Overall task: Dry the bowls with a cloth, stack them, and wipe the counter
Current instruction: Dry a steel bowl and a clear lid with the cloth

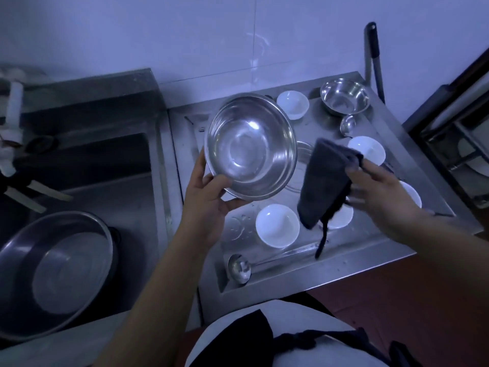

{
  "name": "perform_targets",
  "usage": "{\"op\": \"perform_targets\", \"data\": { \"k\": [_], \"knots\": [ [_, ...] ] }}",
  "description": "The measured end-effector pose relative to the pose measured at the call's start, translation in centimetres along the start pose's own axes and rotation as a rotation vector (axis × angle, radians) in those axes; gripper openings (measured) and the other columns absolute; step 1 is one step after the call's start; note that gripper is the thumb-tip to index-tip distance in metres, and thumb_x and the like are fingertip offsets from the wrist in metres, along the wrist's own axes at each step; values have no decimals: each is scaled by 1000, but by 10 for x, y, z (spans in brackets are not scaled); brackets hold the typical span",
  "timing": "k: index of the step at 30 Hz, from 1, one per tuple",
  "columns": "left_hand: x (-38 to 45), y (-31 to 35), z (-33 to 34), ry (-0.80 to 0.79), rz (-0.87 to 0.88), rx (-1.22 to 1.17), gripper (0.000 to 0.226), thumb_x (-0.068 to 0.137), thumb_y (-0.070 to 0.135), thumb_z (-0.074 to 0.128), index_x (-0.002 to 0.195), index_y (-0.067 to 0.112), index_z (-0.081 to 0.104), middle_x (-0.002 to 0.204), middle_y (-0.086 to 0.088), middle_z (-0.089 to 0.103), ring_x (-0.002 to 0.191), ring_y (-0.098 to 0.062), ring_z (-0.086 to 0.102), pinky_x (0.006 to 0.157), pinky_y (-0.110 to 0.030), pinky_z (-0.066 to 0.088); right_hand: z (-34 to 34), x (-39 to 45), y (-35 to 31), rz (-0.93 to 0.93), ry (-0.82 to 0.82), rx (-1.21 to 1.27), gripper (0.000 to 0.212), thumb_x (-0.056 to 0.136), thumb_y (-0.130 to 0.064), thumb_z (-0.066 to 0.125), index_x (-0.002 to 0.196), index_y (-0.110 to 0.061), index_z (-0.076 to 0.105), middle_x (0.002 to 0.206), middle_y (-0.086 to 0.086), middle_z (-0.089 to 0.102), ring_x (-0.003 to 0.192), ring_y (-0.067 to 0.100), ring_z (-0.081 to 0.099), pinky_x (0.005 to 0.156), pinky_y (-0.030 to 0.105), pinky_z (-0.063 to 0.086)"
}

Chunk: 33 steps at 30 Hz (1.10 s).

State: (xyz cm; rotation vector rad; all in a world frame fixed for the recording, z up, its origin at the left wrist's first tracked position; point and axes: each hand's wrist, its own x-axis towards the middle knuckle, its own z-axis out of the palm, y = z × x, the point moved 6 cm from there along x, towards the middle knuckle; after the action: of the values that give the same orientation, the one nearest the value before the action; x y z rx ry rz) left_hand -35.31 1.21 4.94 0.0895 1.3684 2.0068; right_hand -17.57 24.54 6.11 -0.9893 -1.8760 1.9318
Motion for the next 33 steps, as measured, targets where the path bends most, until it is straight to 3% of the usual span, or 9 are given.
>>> {"op": "perform_targets", "data": {
  "k": [5, 10, 14, 17, 19, 21, 24, 29, 33],
  "knots": [
    [-6, 4, 15, 43, 20, -39, 76, 90, -16, 49, 147, 35, 49, 138, -20, 56, 124, -41, 59, 86, -61, 57, -4, -2, 29, 309, -8, 98, 24, 103, -20, 54, 122, -27, 67, 115, 4, 70, 90, 22, 70, 68, 37, 58],
    [-10, 16, 48, 24, 86, -56, 74, 89, -15, 49, 144, 35, 51, 140, -15, 56, 118, -31, 63, 86, -59, 57, 16, -5, -60, -386, -20, -142, 22, 101, -6, 56, 106, -24, 69, 82, 5, 67, 77, 12, 58, 74, 25, 48],
    [-12, 28, 76, 20, 172, -83, 72, 84, -14, 51, 147, 23, 47, 130, -18, 60, 112, -38, 63, 80, -55, 58, 60, -9, -94, -738, 5, -598, 36, 92, -41, 57, 122, -26, 69, 117, 0, 63, 111, 14, 52, 101, 24, 37],
    [-18, 37, 92, 53, 256, -14, 79, 85, -22, 44, 147, 28, 49, 126, -16, 60, 101, -27, 68, 78, -53, 59, 77, 11, -76, -610, -39, -614, 41, 92, -53, 47, 109, -30, 77, 123, 0, 65, 125, 26, 45, 111, 25, 24],
    [-22, 39, 99, 81, 303, -8, 83, 81, -19, 49, 145, 34, 51, 125, -9, 63, 102, -22, 70, 78, -56, 60, 67, 24, -74, -609, 74, -449, 31, 92, -36, 56, 92, -17, 80, 106, 0, 70, 113, 26, 53, 100, 10, 29],
    [-23, 42, 108, 86, 329, -19, 81, 75, -12, 52, 141, 36, 56, 127, -9, 62, 106, -24, 69, 81, -65, 57, 49, 32, -79, -582, 210, -295, 8, 83, -19, 74, 90, -18, 74, 106, -6, 60, 107, 18, 52, 93, 19, 42],
    [-26, 49, 125, 78, 364, 1, 81, 75, -13, 49, 144, 29, 52, 130, -15, 58, 108, -30, 66, 83, -69, 55, 28, 44, -77, -331, 288, -46, 54, 65, -17, 92, 99, -25, 51, 111, -8, 40, 103, 18, 52, 85, 26, 49],
    [-35, 48, 163, 94, 463, 176, 89, 75, -19, 45, 146, 33, 52, 134, -20, 58, 123, -44, 58, 81, -66, 57, 31, 61, -62, 152, 30, 492, 61, 69, -10, 90, 110, -15, 46, 110, 14, 67, 94, 24, 70, 68, 28, 55],
    [-41, 41, 178, 164, 525, 248, 88, 72, -14, 50, 130, 51, 61, 109, 3, 72, 114, -29, 65, 80, -68, 57, 14, 73, -70, 84, 28, 481, 54, 68, 0, 88, 106, -10, 50, 100, 13, 68, 81, 24, 70, 51, 22, 54]
  ]
}}
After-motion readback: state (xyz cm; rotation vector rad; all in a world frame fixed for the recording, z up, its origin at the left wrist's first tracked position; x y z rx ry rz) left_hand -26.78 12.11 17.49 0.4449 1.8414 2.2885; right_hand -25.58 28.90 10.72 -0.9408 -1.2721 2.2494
